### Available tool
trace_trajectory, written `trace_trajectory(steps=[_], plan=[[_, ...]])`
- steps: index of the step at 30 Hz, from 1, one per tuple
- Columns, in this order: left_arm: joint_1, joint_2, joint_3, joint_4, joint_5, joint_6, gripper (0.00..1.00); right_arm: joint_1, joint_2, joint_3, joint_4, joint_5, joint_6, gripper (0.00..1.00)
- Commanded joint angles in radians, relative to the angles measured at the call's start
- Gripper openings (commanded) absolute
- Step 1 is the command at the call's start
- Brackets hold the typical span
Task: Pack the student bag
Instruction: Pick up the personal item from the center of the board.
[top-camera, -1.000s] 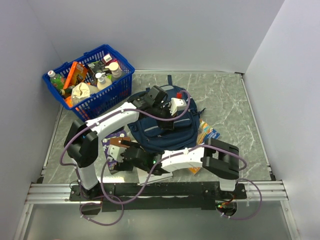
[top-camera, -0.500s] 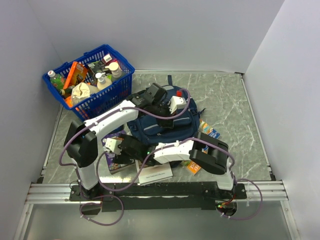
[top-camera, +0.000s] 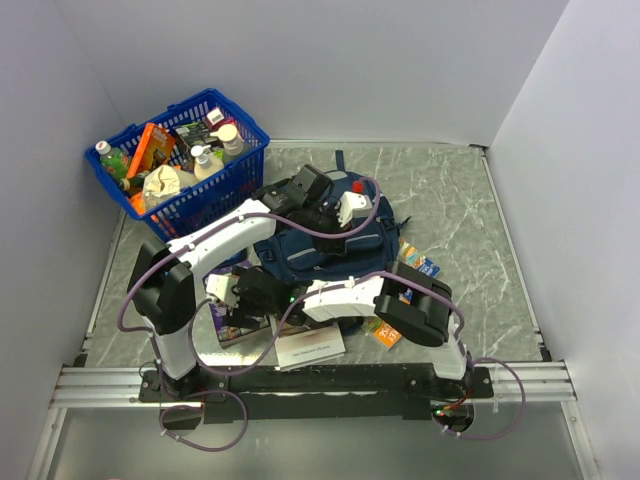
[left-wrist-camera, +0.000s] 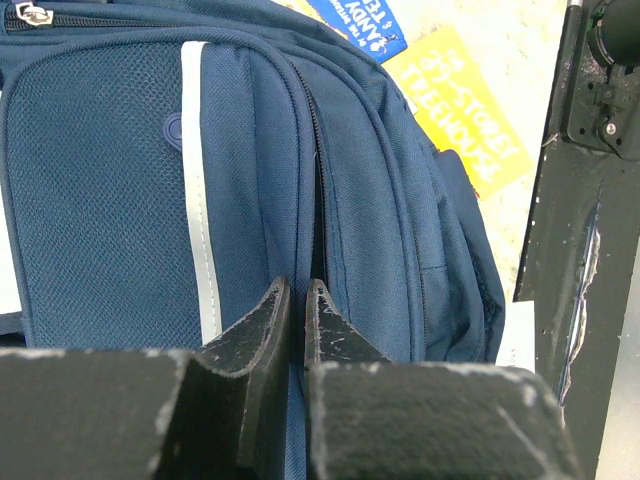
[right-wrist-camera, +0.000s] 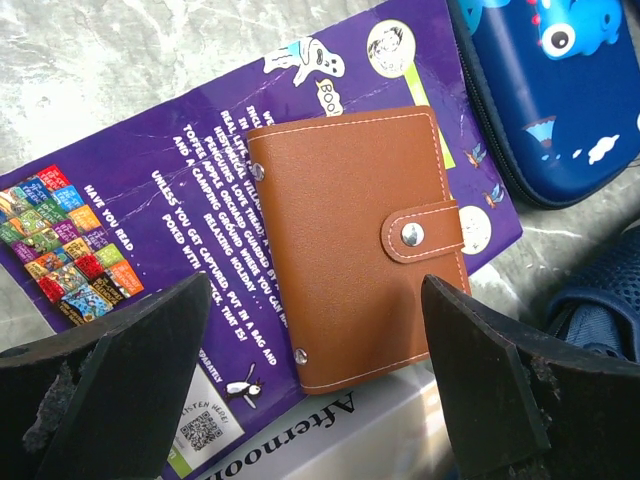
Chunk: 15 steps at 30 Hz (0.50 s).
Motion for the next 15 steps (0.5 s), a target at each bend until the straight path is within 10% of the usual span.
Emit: trace_trajectory(steps=[1,15], plan=[[-0.005,-0.020,0.058,0.000,0.102,0.019,0.05,-0.021,0.061,0.026,-0.124,-0.034,0.003,0.94],[-0.005,-0.098,0.050,0.018,0.051,0.020,0.05,-0.032,-0.011,-0.096,-0.001,-0.034,0.003,0.94]])
